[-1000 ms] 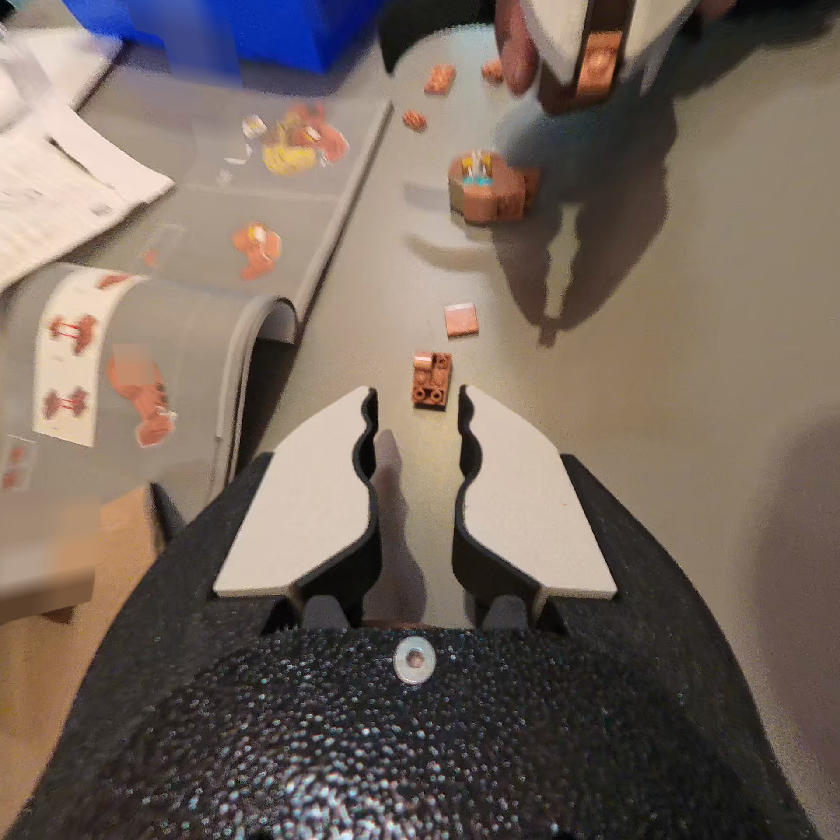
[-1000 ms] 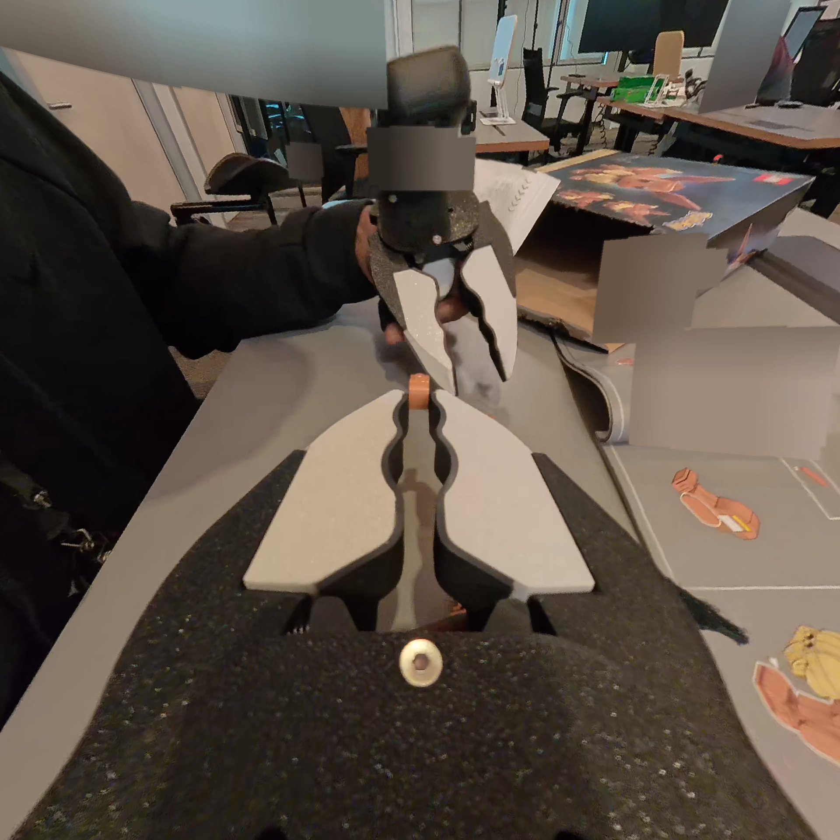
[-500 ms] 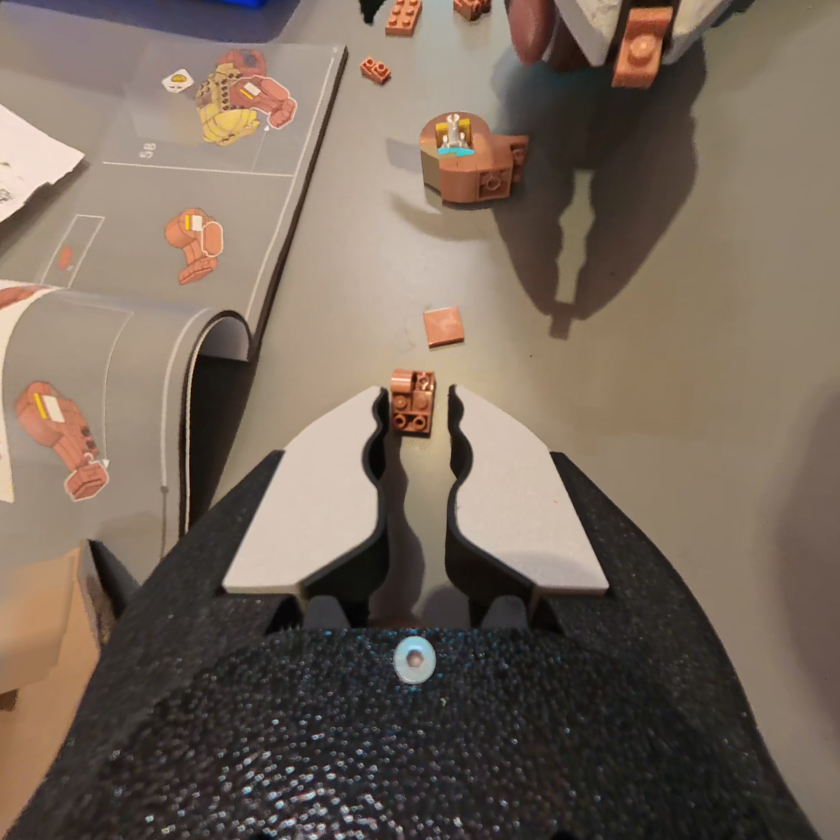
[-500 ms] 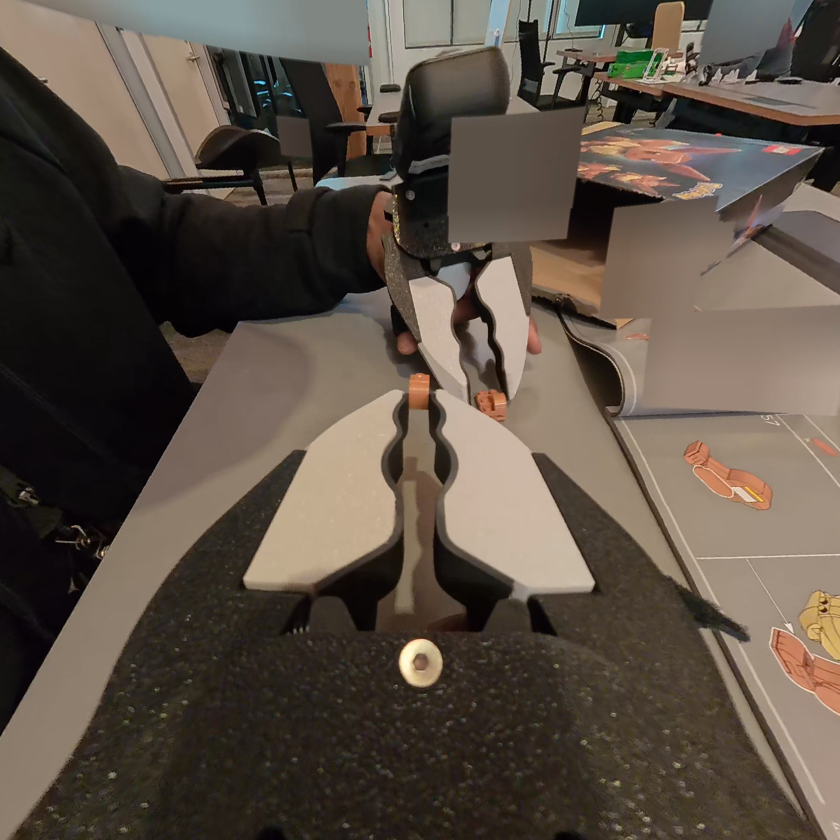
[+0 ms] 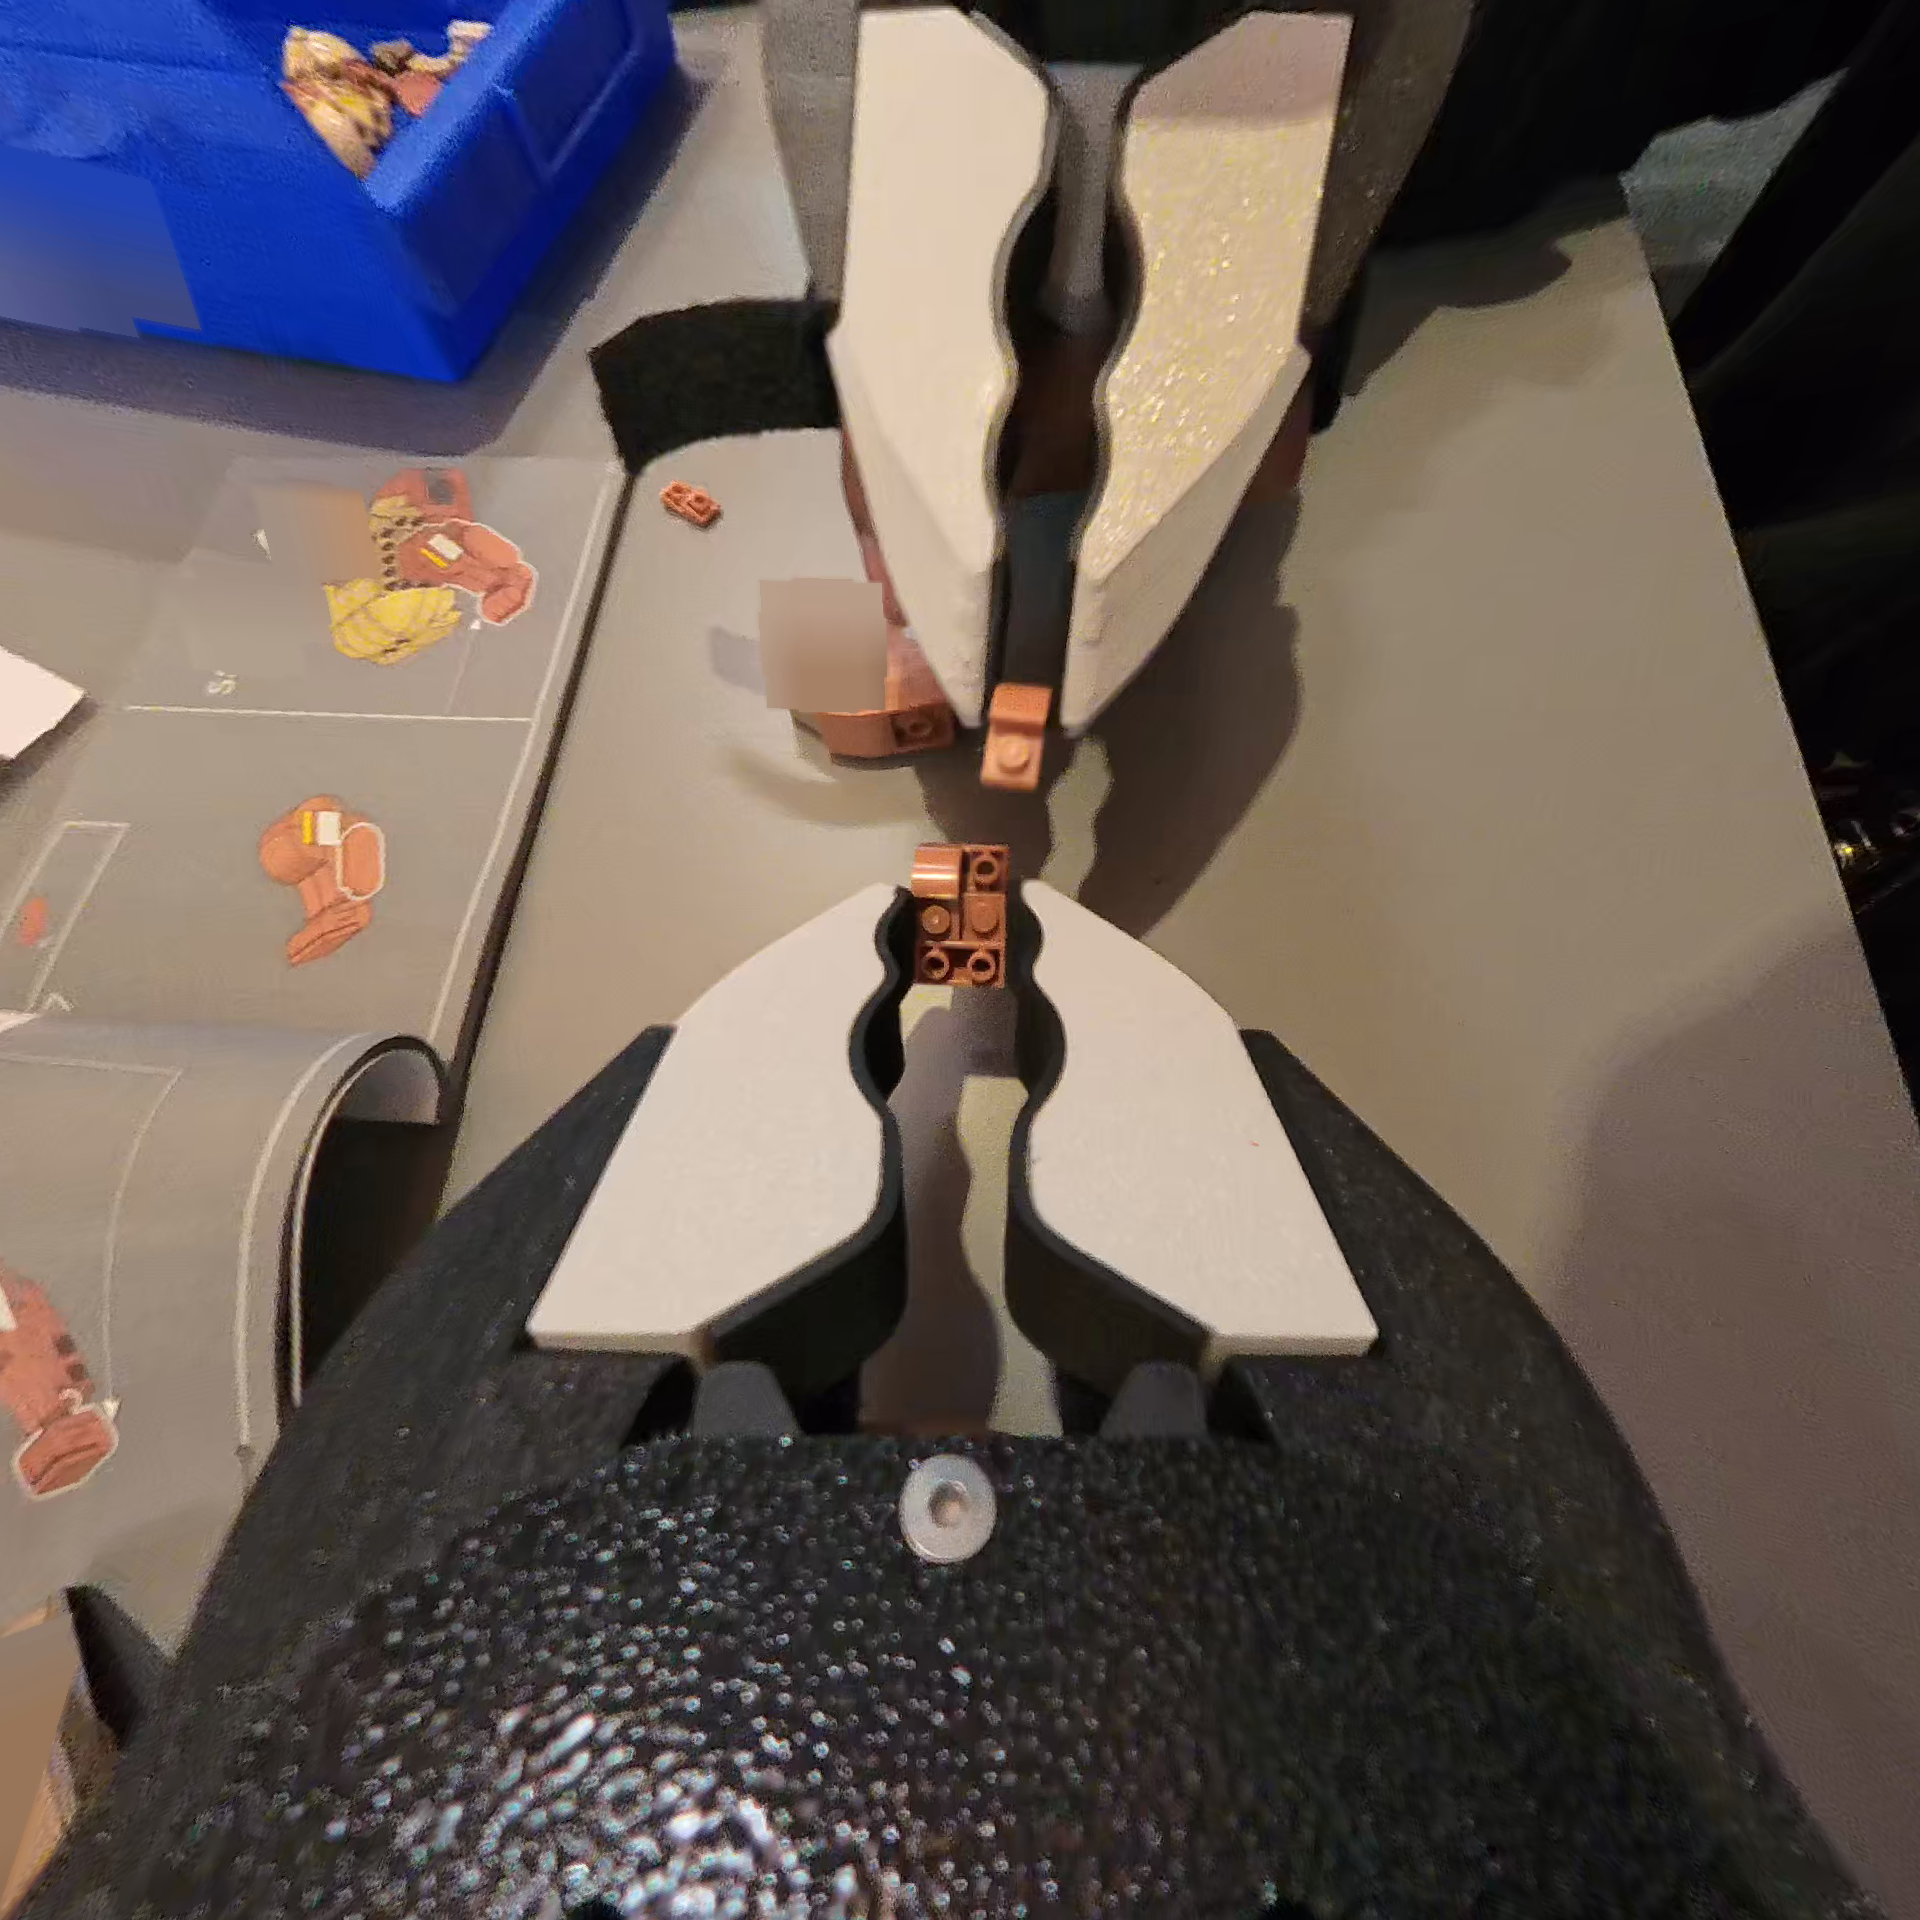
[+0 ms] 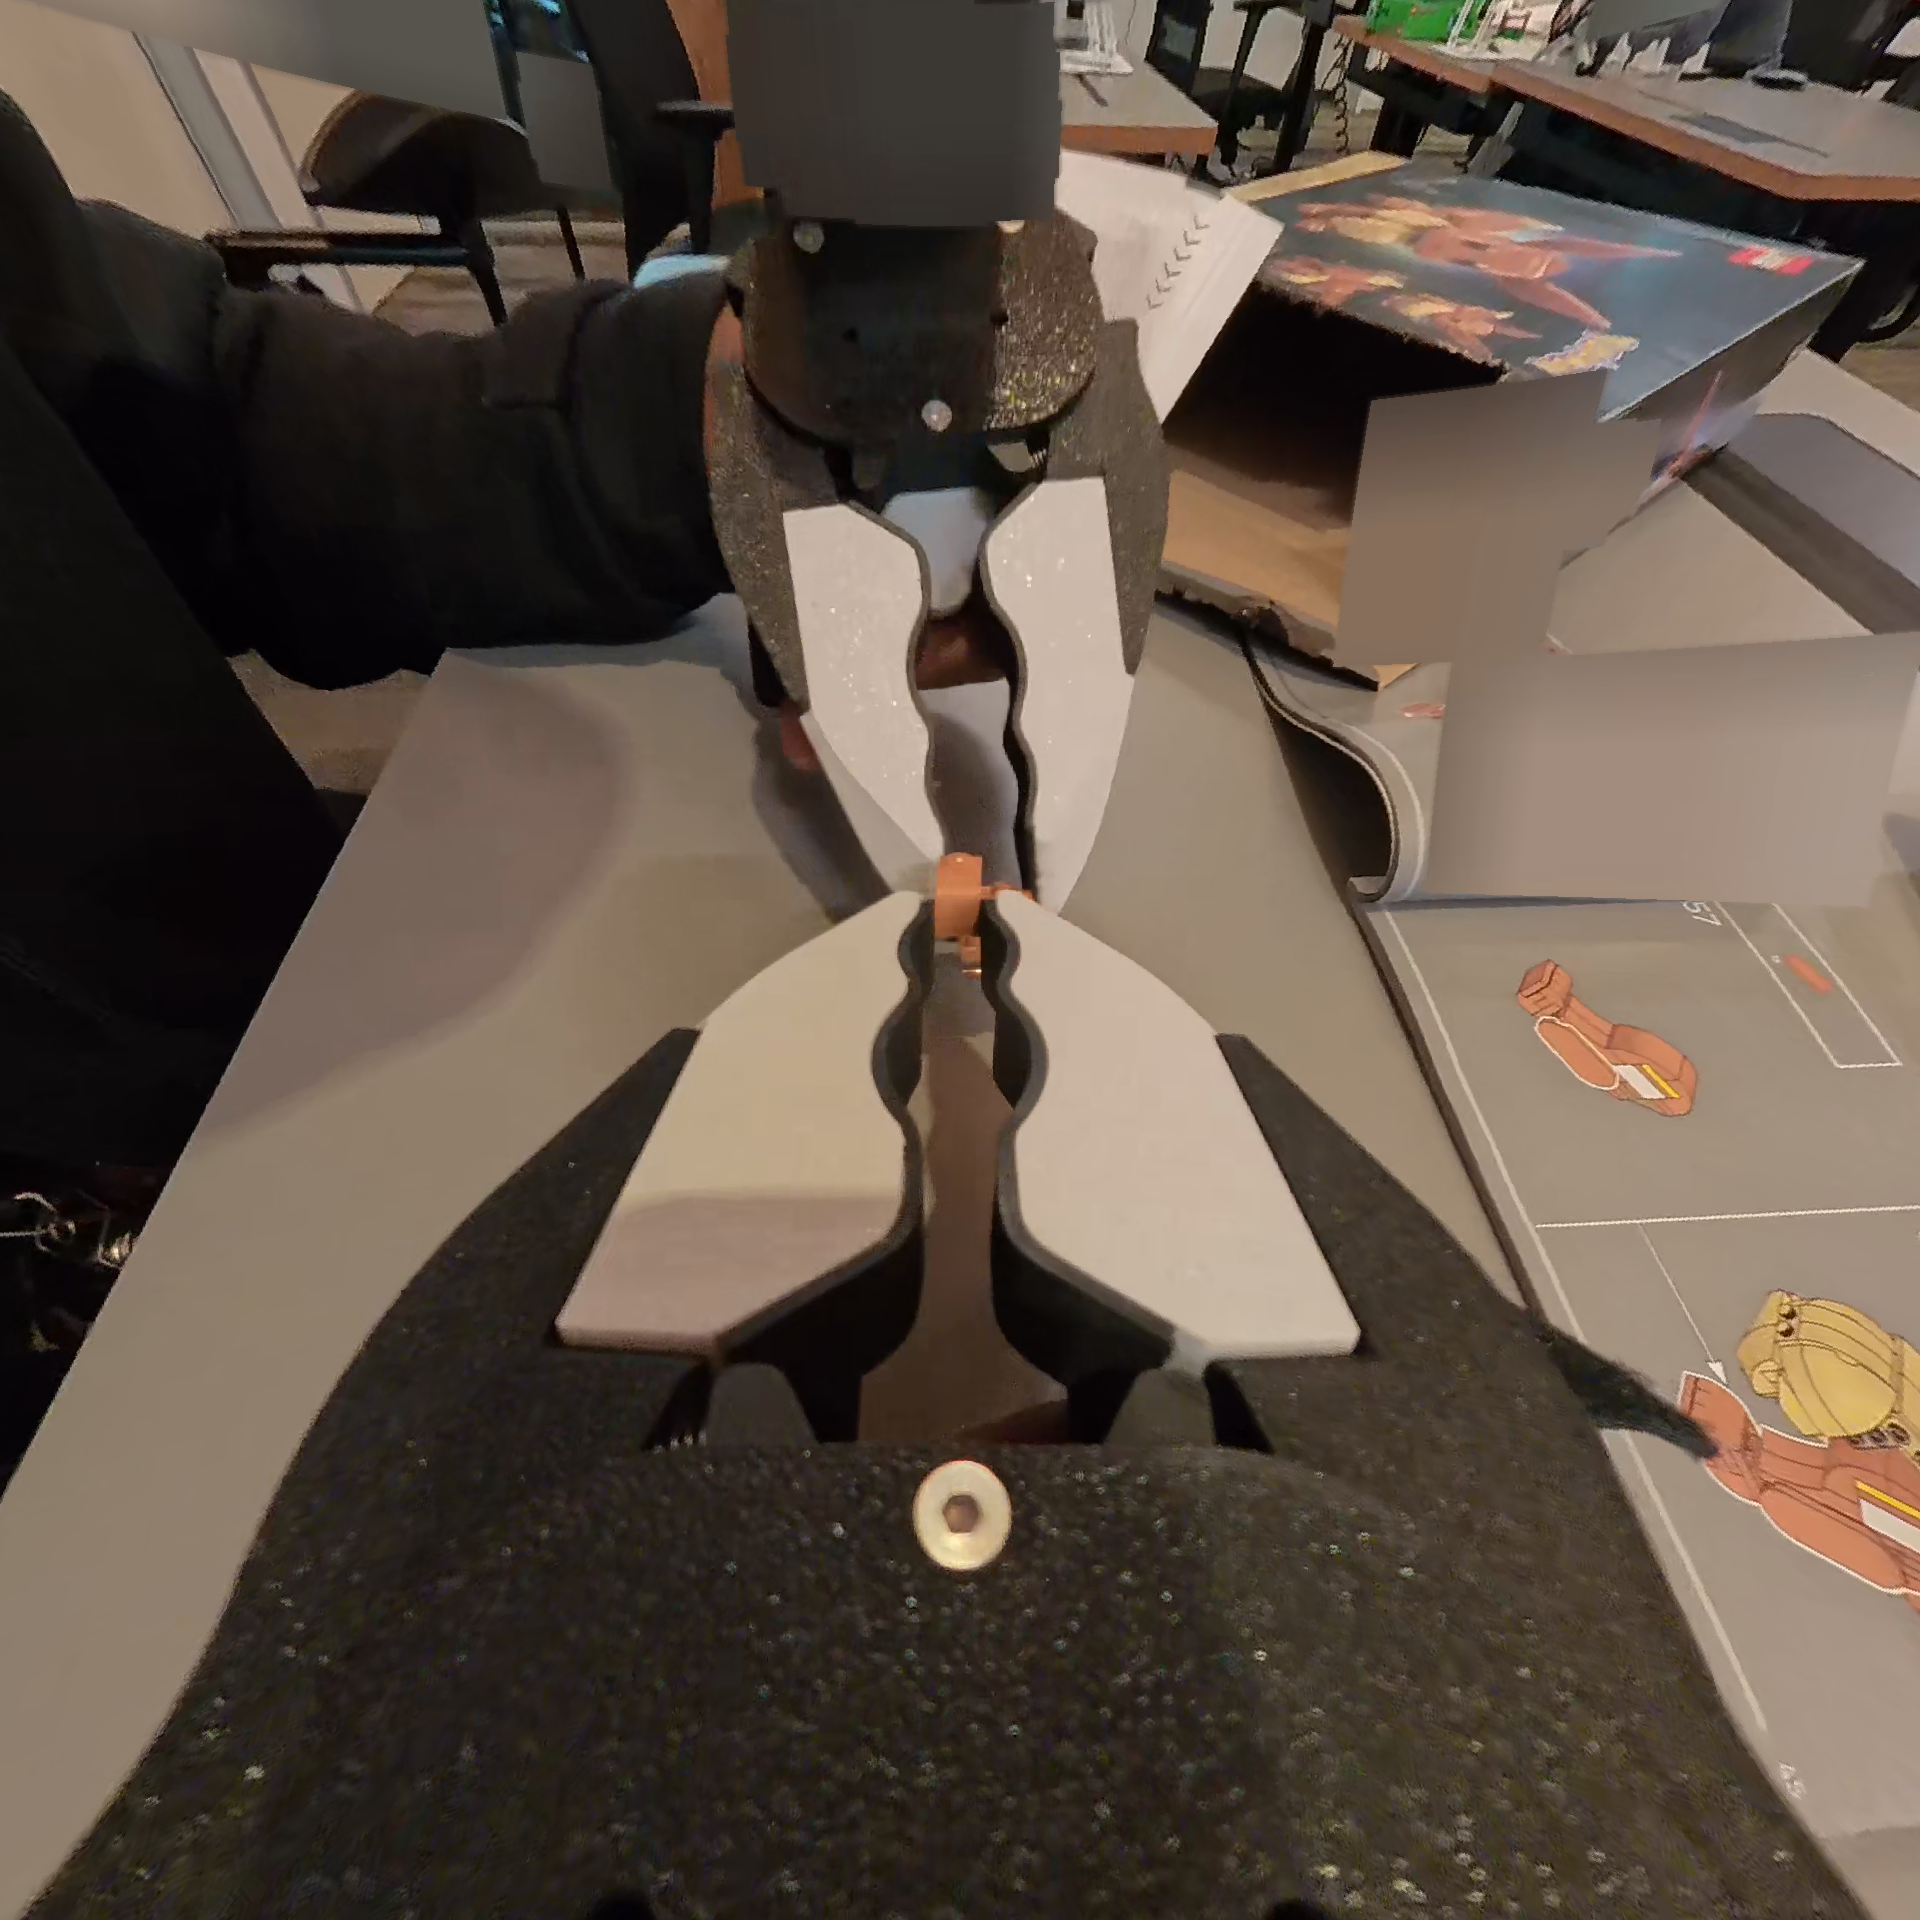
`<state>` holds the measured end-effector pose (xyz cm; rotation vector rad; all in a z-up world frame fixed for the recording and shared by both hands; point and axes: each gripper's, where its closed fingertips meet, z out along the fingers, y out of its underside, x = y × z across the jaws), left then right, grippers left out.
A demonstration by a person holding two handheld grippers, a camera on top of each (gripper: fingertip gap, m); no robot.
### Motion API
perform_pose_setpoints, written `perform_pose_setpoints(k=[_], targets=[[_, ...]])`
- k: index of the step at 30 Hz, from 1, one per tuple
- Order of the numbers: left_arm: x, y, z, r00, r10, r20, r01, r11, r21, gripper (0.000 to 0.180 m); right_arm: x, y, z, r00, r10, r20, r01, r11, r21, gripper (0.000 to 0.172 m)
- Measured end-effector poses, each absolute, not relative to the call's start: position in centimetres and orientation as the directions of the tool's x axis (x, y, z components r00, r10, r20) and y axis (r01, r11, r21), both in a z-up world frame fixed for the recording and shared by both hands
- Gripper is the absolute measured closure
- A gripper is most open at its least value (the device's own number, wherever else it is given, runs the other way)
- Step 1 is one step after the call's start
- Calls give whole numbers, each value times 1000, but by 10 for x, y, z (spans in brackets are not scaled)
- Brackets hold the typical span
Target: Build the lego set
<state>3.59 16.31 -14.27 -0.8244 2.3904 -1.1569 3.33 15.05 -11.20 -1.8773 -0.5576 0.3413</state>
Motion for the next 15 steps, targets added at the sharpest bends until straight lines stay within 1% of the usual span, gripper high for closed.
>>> perform_pose_setpoints(k=[4, 7, 15], targets=[[34, 154, -148, -783, -616, -85, -343, 541, -768, 165, 30, 149, -124, 839, 541, 61, 278, -328, -903, 164], [33, 151, -147, -789, -609, -84, -338, 543, -768, 165, 30, 149, -130, 836, 541, 85, 312, -343, -886, 164], [30, 148, -147, -795, -602, -70, -346, 546, -763, 165, 26, 148, -133, 821, 558, 116, 356, -344, -869, 164]])
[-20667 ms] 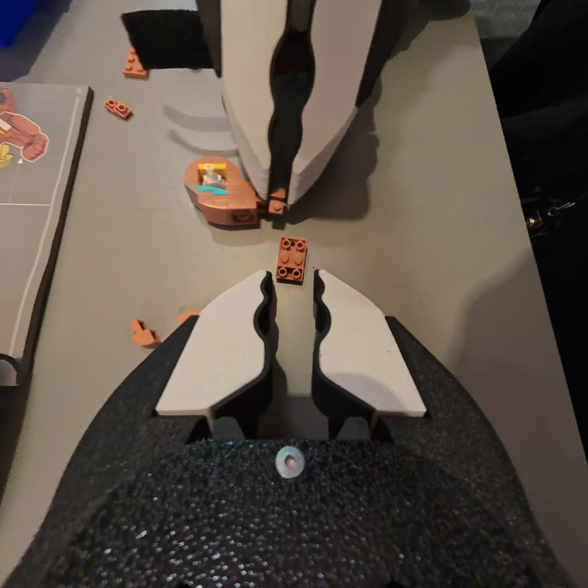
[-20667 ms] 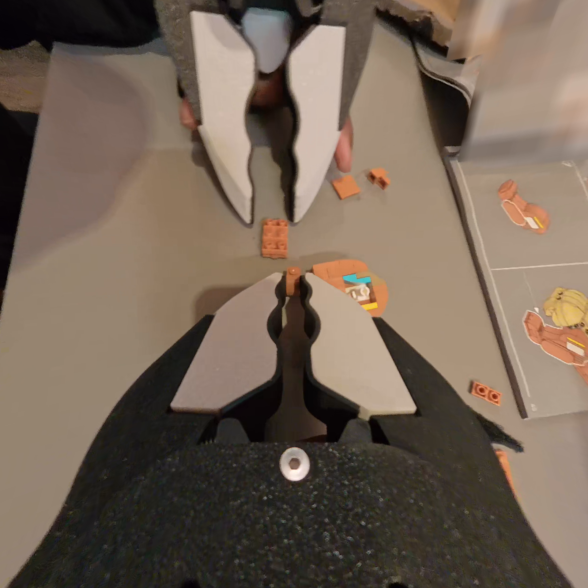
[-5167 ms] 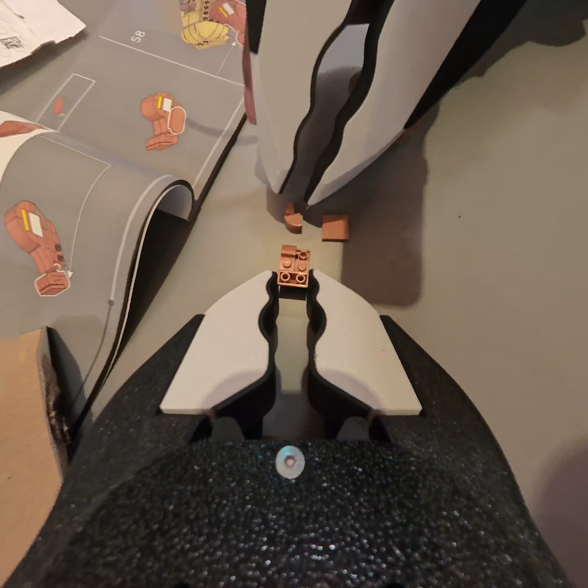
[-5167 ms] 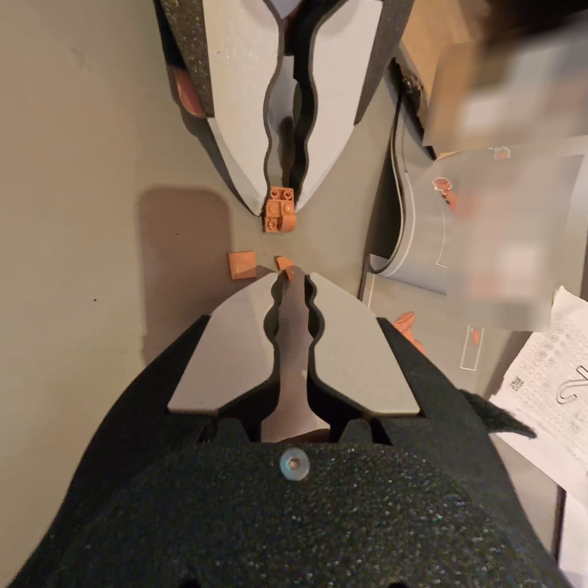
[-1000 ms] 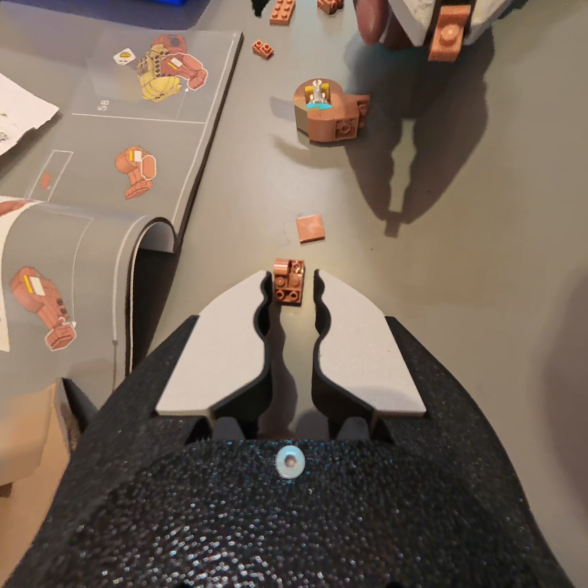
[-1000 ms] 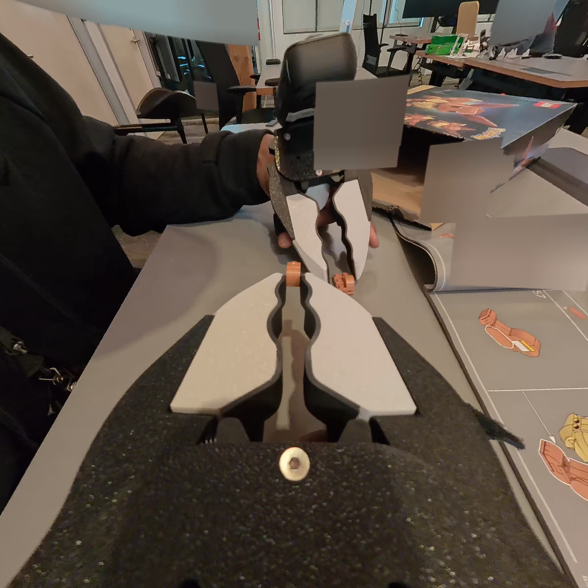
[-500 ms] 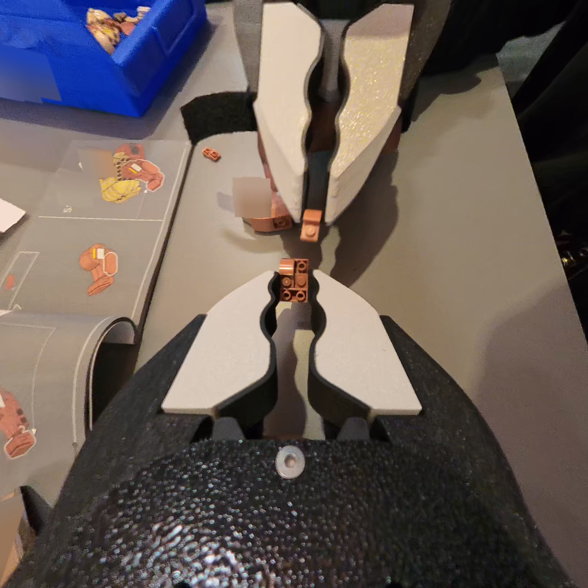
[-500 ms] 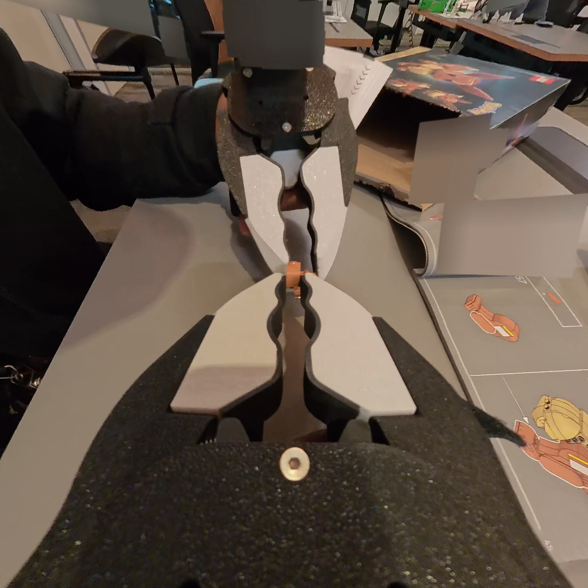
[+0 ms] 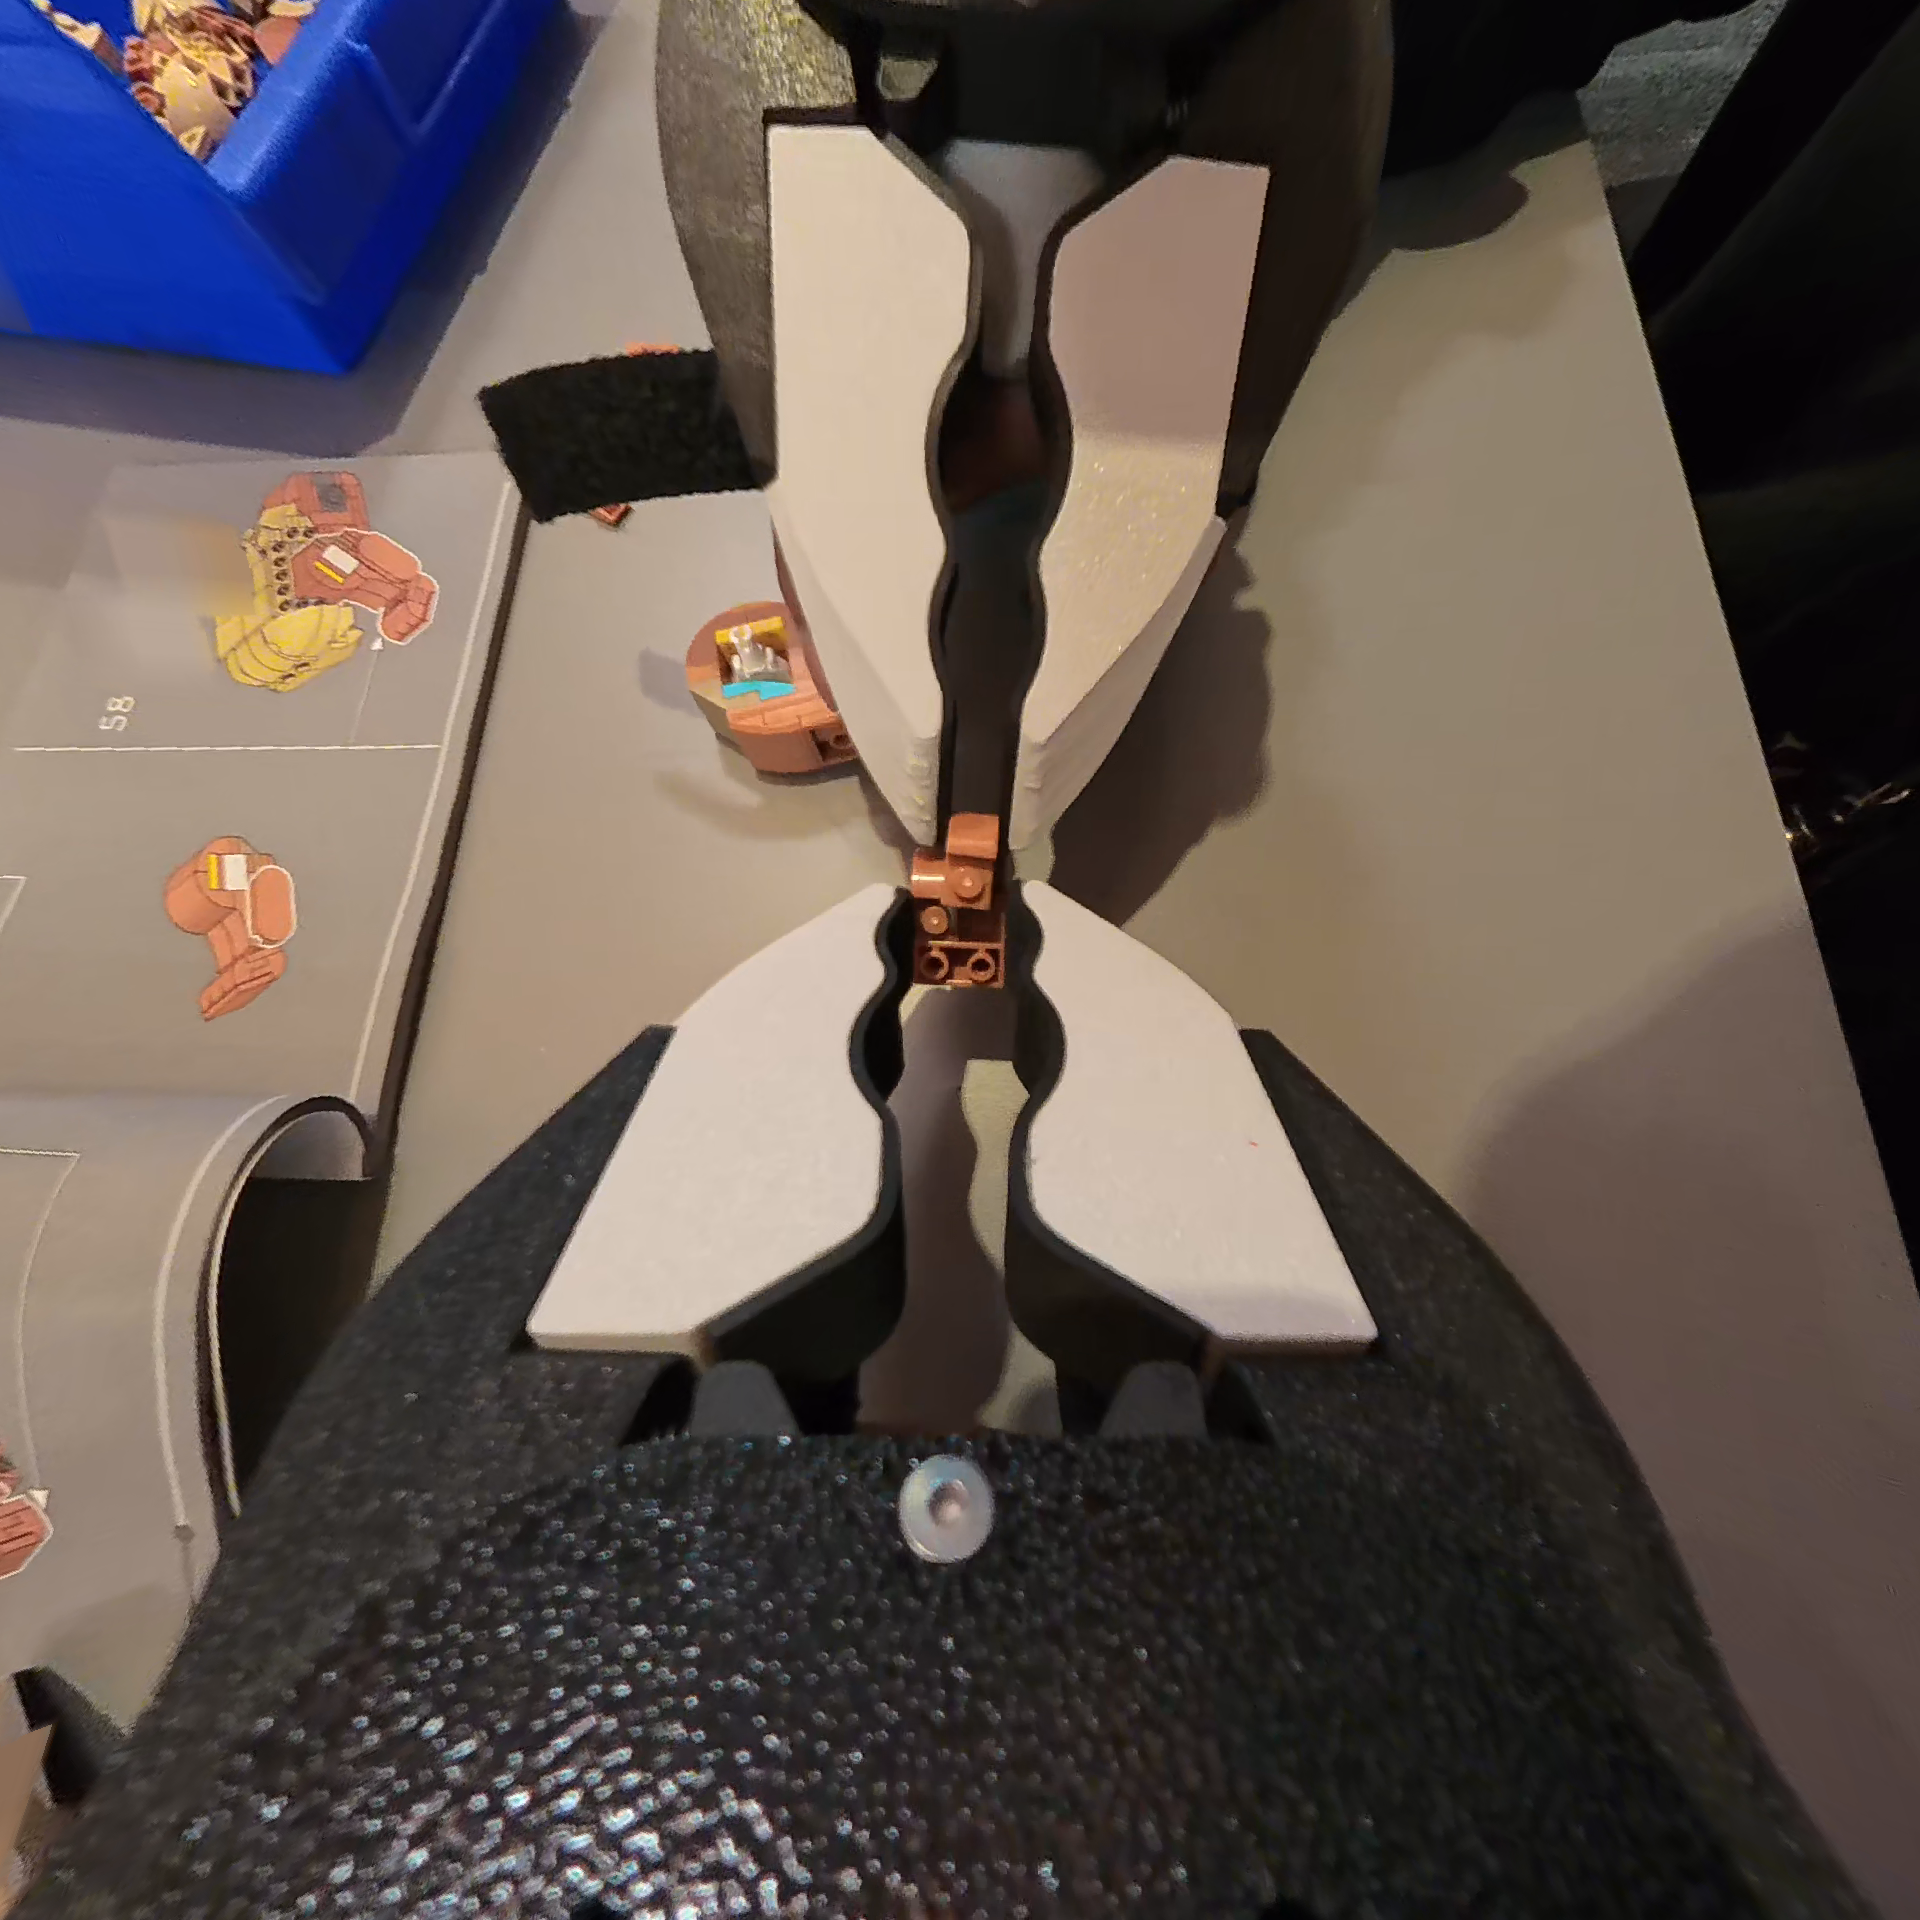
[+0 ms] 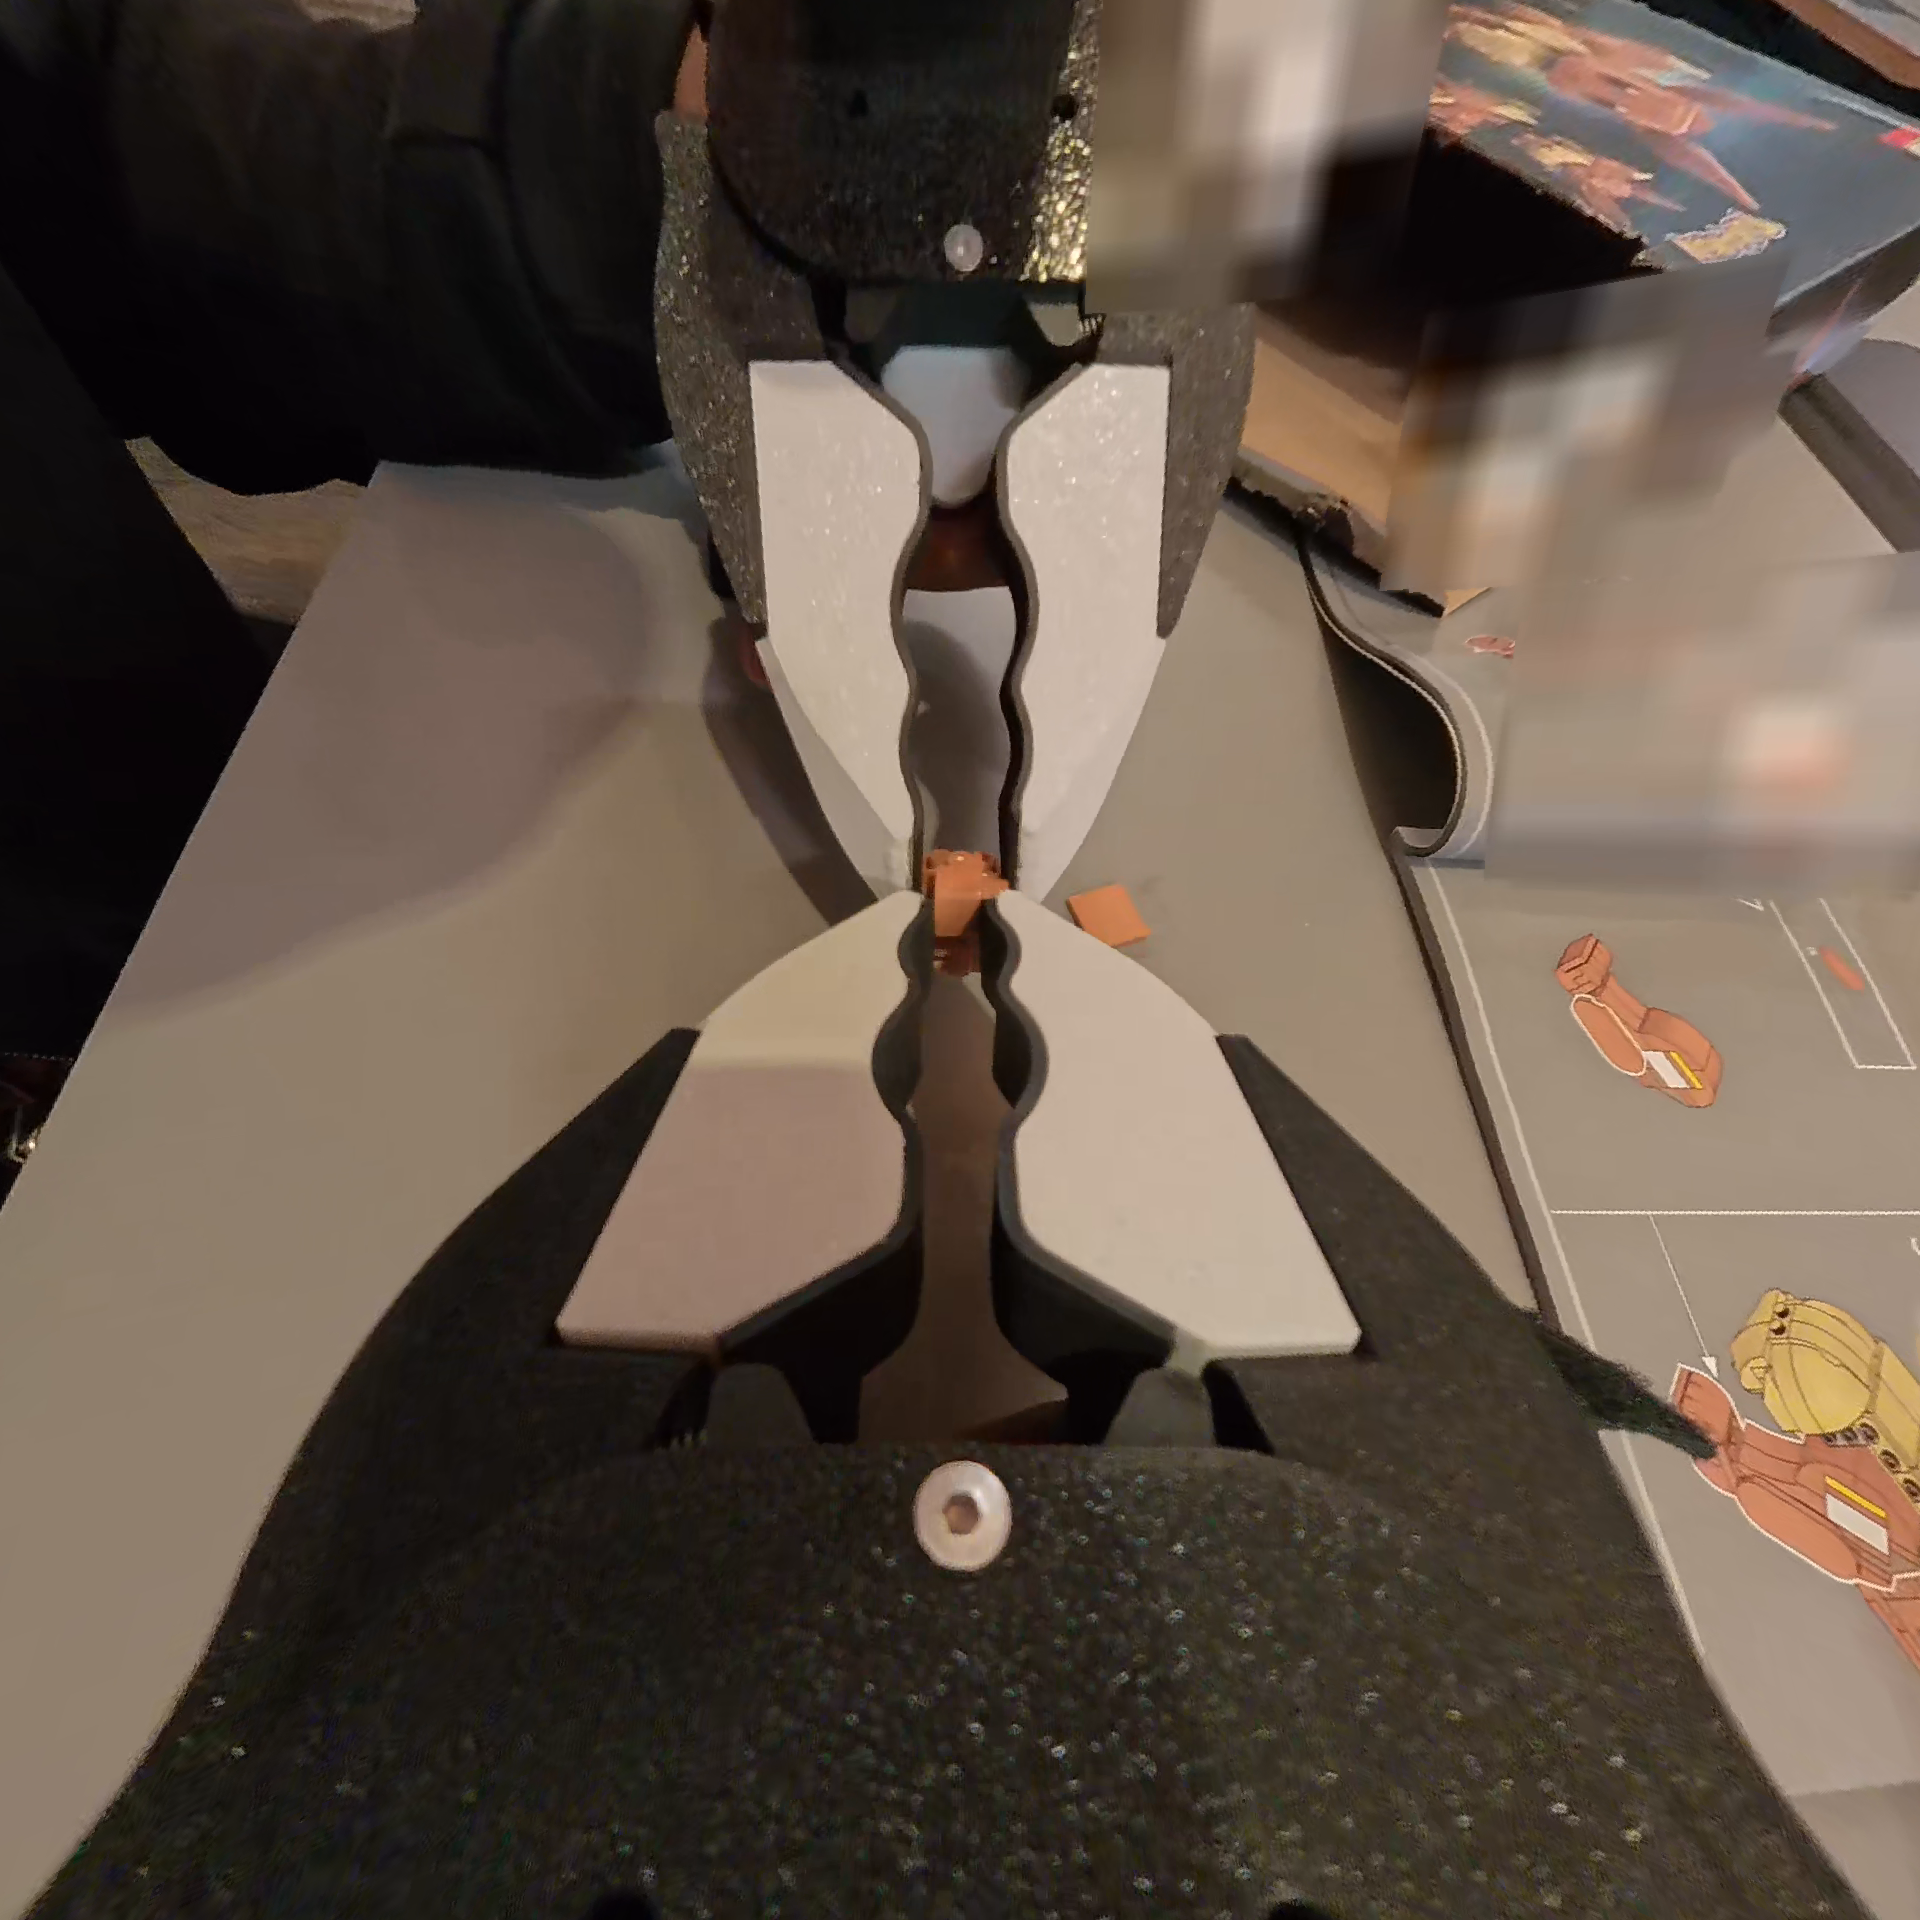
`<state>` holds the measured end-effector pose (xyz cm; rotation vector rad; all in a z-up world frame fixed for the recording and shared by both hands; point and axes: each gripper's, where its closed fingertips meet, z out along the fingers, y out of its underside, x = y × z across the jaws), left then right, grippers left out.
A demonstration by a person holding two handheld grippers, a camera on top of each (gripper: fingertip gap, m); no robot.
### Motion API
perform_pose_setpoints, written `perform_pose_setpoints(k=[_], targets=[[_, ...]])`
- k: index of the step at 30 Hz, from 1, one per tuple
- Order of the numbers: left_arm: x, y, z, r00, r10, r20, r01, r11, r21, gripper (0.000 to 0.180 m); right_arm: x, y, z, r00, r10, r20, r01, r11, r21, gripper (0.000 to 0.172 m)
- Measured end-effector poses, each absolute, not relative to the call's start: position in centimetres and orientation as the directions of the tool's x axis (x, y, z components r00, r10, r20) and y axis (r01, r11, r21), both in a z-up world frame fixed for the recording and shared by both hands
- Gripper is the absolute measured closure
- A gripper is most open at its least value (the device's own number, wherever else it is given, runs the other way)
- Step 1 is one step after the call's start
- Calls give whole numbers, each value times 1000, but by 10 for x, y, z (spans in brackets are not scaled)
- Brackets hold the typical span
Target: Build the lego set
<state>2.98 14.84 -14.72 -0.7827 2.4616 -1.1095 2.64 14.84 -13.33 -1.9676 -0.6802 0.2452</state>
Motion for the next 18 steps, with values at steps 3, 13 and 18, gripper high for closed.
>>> perform_pose_setpoints(k=[3, 13, 18], targets=[[29, 146, -147, -799, -598, -61, -348, 543, -765, 165, 23, 148, -134, 811, 569, 136, 379, -335, -863, 164], [27, 146, -150, -802, -597, -42, -365, 543, -757, 165, 21, 147, -138, 797, 575, 183, 428, -325, -843, 162], [26, 146, -152, -801, -597, -30, -374, 540, -754, 165, 20, 147, -139, 795, 576, 190, 436, -324, -840, 160]])
